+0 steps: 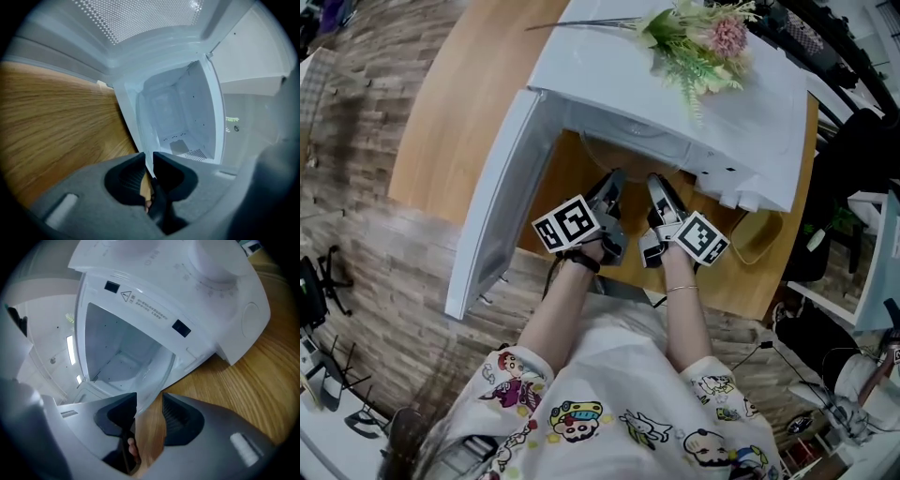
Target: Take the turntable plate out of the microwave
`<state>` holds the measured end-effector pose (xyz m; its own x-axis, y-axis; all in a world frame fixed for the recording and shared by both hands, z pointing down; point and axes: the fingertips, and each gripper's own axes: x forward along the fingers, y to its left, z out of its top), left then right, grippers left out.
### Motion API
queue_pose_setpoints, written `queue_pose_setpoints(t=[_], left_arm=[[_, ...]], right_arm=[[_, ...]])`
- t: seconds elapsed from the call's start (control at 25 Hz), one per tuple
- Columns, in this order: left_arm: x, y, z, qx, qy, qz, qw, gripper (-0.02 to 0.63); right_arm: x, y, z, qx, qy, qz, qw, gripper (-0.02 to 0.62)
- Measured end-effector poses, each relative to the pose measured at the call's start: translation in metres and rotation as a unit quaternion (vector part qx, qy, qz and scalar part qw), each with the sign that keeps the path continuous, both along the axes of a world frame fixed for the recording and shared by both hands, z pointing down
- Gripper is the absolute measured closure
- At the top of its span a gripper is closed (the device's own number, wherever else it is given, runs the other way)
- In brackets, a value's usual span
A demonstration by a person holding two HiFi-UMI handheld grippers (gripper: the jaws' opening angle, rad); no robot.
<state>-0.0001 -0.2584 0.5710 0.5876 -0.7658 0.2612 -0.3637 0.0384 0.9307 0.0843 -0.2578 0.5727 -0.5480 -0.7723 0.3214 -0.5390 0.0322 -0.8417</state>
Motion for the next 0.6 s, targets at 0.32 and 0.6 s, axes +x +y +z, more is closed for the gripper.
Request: queue_pose_setpoints(t=[0.32,0.6], left_arm=[[-0.001,0.015,0.012,-0.017,0.017,0.001,0.9997,0.557],[-0.010,0.004,0.014,-0.005,0.039,-0.014,0.9991,0.505]], right_arm=[[-0.010,-0.020,0.012,-0.026,-0.102,0.024,0.994,0.434],[-0.015,-0.030,0.016,-0.034,-0.153,0.051,0.986,0.526]])
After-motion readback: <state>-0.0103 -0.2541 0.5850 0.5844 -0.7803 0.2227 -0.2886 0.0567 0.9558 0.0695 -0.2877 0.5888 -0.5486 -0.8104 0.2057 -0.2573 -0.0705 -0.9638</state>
